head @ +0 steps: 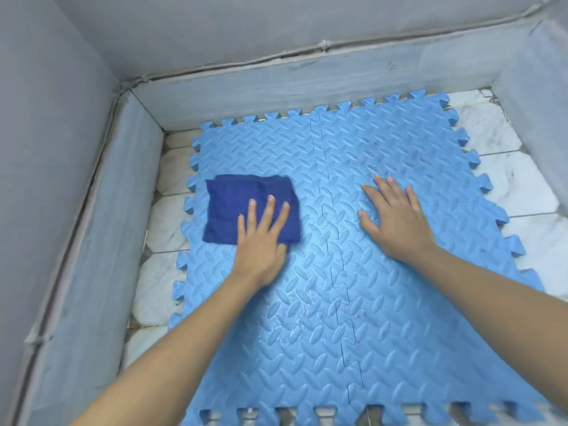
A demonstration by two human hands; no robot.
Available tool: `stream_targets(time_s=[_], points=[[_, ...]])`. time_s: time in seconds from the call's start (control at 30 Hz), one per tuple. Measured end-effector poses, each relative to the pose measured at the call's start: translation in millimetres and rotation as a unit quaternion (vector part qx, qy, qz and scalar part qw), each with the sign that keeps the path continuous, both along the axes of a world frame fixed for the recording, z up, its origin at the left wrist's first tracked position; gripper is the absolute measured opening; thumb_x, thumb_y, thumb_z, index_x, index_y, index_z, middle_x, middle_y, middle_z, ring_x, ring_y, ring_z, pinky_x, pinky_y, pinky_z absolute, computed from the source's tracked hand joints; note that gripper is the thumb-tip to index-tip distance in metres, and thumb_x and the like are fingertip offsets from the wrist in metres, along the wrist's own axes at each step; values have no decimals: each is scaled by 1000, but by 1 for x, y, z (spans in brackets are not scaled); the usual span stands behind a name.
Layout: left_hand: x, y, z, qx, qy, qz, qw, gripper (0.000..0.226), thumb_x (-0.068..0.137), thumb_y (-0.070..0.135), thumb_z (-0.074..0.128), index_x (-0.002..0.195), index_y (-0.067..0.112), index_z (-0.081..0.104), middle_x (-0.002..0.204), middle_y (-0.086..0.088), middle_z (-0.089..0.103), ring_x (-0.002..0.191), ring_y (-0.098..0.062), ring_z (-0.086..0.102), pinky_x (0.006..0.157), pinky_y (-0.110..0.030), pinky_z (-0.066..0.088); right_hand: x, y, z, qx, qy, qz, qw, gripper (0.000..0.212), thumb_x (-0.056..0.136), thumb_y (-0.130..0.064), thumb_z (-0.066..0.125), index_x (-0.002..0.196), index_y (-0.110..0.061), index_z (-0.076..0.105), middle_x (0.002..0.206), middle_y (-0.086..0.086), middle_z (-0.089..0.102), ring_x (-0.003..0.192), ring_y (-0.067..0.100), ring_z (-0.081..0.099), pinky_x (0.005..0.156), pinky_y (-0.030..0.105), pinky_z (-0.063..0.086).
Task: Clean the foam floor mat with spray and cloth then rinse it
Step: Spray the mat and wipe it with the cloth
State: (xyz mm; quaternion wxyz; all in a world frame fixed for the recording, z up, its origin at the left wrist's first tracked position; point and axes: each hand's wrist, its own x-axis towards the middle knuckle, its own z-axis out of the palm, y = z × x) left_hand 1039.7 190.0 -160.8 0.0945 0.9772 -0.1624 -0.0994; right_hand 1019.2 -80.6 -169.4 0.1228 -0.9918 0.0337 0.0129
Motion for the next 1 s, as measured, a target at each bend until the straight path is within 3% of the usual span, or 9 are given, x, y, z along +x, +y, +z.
stream_targets(time_s=[0.1,0.17,0.27,0.4,0.47,0.57,0.7,0.87,1.0], points=[[-93,-7,4,11,-15,-162,987,85,73,33,36,153,29,8,162,2,2,147,-32,-4,116,-54,4,0,0,-1,-11,7,-3,1000,63,94,-53,25,150,-24,30,161,-1,20,150,19,10,122,44,2],[-114,12,1,27,-20,-186,982,84,71,31,40,152,27,17,161,2,13,148,-30,10,114,-48,10,0,0,0,-8,21,7,1000,60,97,-49,31,151,-23,28,162,0,18,150,20,8,121,44,1],[-102,62,-5,31,-38,-47,998,79,75,28,33,152,28,15,160,5,11,148,-22,5,116,-45,11,0,1,8,-25,33,6,999,60,99,-47,34,152,-20,27,162,5,16,150,23,8,121,46,1],[-88,85,-2,45,-16,110,993,77,77,36,18,153,24,9,161,1,1,147,-29,-9,119,-48,0,-37,18,16,-25,24,23,999,62,98,-51,32,151,-18,29,161,8,17,150,27,11,120,48,3],[-99,63,2,59,-15,40,997,79,77,37,25,153,25,9,161,-1,2,146,-32,-11,118,-53,-1,-67,33,8,-37,34,28,998,66,96,-55,16,152,-22,24,162,4,16,150,25,11,120,45,1],[-129,14,3,60,-44,-112,991,82,73,36,38,152,21,20,160,-5,16,147,-33,7,111,-56,11,-77,36,0,-42,39,10,998,65,96,-53,13,154,-23,21,162,2,16,150,24,11,120,45,3],[-140,-2,4,50,-30,-172,983,81,73,34,38,152,24,20,160,0,16,147,-26,17,112,-50,12,-83,26,2,-29,44,30,998,67,96,-53,12,153,-21,22,162,2,16,150,23,9,120,46,4],[-123,81,-5,83,-36,-30,995,75,79,30,32,153,25,15,160,2,13,146,-22,18,116,-44,9,-118,17,5,-51,52,63,995,65,97,-53,11,153,-23,21,162,0,16,150,20,12,120,44,7],[-132,115,-1,114,-44,28,992,77,76,32,32,151,18,21,158,-7,22,144,-31,22,112,-54,19,-119,18,4,-61,60,50,995,64,97,-51,11,153,-22,21,162,1,16,149,22,14,119,45,5]])
